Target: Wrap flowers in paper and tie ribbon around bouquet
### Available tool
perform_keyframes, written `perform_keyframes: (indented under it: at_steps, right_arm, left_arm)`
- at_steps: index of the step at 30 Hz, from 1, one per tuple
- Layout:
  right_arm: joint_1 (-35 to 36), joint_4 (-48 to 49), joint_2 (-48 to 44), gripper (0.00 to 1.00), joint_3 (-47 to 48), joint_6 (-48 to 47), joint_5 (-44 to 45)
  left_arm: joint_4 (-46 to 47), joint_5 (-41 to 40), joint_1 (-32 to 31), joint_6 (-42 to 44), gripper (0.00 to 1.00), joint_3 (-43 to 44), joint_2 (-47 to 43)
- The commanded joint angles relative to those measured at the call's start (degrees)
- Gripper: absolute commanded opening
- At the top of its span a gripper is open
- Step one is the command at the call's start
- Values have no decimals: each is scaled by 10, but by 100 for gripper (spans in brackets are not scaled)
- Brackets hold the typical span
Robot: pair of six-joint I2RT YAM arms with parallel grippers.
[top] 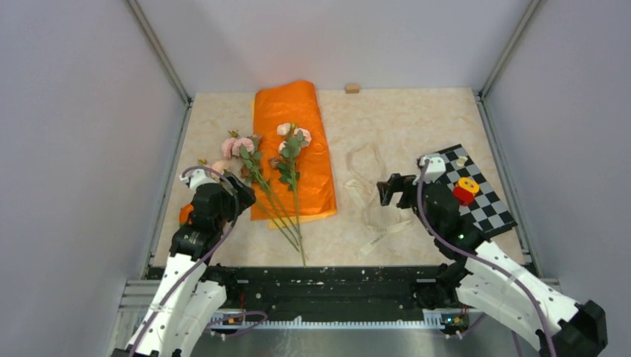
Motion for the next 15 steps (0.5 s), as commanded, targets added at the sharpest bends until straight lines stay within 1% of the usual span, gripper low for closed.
perform_keyframes:
  at_steps: [1, 3, 7, 8, 12, 15]
  right_arm:
    - [3, 82, 94, 99, 21, 3, -77]
    - [3, 112, 151, 97, 30, 15, -100]
    - [3, 134, 275, 90, 78, 54, -156]
    - [3, 147, 306, 88, 88, 65, -174]
    - [8, 187, 401, 86, 127, 103, -232]
    - [24, 213, 471, 84, 155, 120, -232]
  left_arm:
    - [66, 59, 0, -10, 99, -33, 21]
    - [98, 95, 0, -11, 99, -46, 38]
    - [140, 123, 0, -15, 99, -58, 80]
    - [147, 141, 0, -15, 99, -59, 89]
    - [148, 138, 0, -19, 99, -53, 133]
    - [149, 131, 0, -17, 99, -47, 160]
